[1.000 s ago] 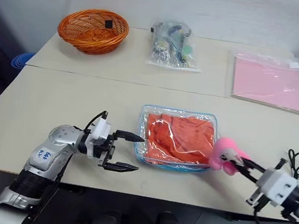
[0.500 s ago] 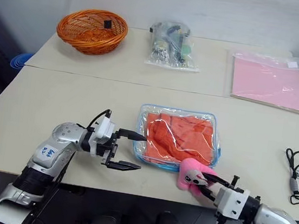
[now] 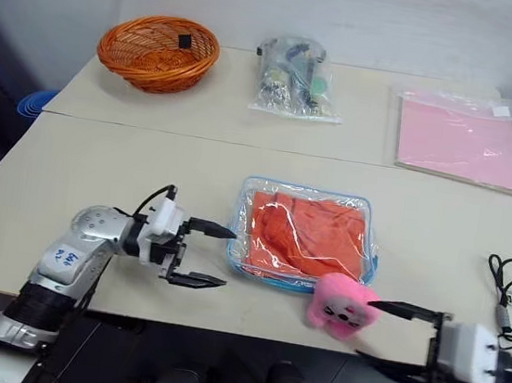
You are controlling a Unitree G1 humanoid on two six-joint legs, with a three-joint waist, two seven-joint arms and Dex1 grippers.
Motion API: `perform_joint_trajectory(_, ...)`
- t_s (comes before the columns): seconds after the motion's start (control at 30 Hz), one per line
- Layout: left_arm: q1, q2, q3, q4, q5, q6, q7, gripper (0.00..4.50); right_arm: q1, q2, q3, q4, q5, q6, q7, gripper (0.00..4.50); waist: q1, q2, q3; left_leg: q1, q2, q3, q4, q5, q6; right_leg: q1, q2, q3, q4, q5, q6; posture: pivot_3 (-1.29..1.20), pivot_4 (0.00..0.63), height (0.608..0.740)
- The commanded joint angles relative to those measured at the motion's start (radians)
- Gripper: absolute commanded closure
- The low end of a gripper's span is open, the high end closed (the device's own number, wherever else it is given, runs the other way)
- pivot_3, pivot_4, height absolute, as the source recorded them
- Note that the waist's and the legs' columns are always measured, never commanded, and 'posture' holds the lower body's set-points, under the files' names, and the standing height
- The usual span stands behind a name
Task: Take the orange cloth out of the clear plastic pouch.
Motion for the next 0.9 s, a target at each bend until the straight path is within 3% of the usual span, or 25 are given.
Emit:
perform_joint_trajectory(0.03,0.006,0.012,0.019,0.001,-0.006,-0.034,-0.021,0.00,-0.158,-0.052,0.021,0.266,-0.164,-0.220,0.051,1.07,0.001,0.000,0.000,0.000,0.000,0.001,0.000,0.000,0.000,0.000,0.000,0.001,-0.001,0.000,0.000,0.00,0.150,0.740)
perform_joint_trajectory(0.13,0.007,0.009,0.015,0.004,-0.004,-0.047,-0.023,0.00,-0.380,-0.070,0.141,0.516,-0.336,-0.468,0.053,1.07,0.000,0.000,0.000,0.000,0.000,0.001,0.000,0.000,0.001,-0.001,-0.001,0.000,-0.001,0.000,0.000,0.00,0.150,0.740)
perform_joint_trajectory(0.27,0.010,0.000,0.010,-0.003,-0.011,-0.050,-0.025,0.00,-0.590,-0.047,0.286,0.698,-0.402,-0.677,0.084,1.07,-0.001,0.001,0.000,-0.001,0.000,0.002,-0.001,0.003,-0.004,-0.003,0.000,0.000,0.001,0.000,0.000,0.00,0.150,0.740)
perform_joint_trajectory(0.53,0.028,0.002,0.011,-0.050,-0.021,-0.022,-0.013,0.00,-0.735,0.046,0.469,0.713,-0.412,-0.773,0.036,1.07,0.000,0.001,0.000,-0.001,0.000,0.002,0.000,0.003,-0.005,-0.003,-0.001,0.000,0.002,0.000,0.000,0.00,0.150,0.740)
perform_joint_trajectory(0.63,0.032,0.001,0.003,-0.065,-0.021,-0.013,-0.015,0.00,-0.749,0.058,0.512,0.702,-0.396,-0.729,0.030,1.63,0.001,0.001,0.000,-0.001,0.000,0.001,0.001,0.003,-0.005,-0.003,-0.001,0.000,0.002,0.000,0.000,0.00,0.150,0.740)
perform_joint_trajectory(0.9,-0.065,-0.072,-0.084,-0.110,0.005,0.038,0.012,0.00,-0.749,0.088,0.542,0.619,-0.450,-0.490,-0.100,4.34,0.001,0.001,0.000,-0.002,0.000,0.001,0.002,0.003,-0.005,-0.003,-0.001,0.000,0.003,0.000,0.000,0.00,0.150,0.740)
